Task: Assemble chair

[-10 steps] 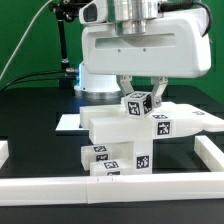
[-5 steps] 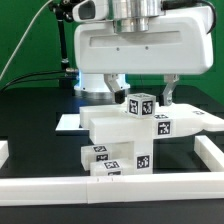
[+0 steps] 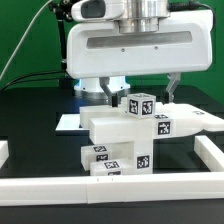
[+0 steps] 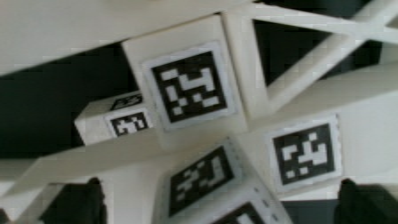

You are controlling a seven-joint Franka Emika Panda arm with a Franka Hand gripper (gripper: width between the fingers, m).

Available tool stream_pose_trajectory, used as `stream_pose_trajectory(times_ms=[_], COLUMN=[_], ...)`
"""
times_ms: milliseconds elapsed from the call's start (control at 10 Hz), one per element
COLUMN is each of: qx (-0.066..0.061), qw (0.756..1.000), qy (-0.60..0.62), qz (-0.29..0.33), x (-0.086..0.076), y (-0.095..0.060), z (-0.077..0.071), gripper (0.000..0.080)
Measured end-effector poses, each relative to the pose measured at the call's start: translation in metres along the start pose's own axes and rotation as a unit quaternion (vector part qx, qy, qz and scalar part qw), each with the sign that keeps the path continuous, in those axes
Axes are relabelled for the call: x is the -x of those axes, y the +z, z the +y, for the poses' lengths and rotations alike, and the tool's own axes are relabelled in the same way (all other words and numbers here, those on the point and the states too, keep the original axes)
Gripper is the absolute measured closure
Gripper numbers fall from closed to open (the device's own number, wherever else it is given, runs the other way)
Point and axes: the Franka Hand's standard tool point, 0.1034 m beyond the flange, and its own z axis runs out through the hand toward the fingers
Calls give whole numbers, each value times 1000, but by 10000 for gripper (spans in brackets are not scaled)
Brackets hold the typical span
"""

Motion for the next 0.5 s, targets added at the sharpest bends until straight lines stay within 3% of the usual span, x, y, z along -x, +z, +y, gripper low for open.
stream_pose_trajectory(times_ms=[300,400,500], qx=[3,3,2], qw=[1000,1000,1000], qy=[-21,-21,13], qz=[2,2,3], x=[-1,-1,-1], y=[0,0,0], z=[0,0,0], gripper=[151,270,270])
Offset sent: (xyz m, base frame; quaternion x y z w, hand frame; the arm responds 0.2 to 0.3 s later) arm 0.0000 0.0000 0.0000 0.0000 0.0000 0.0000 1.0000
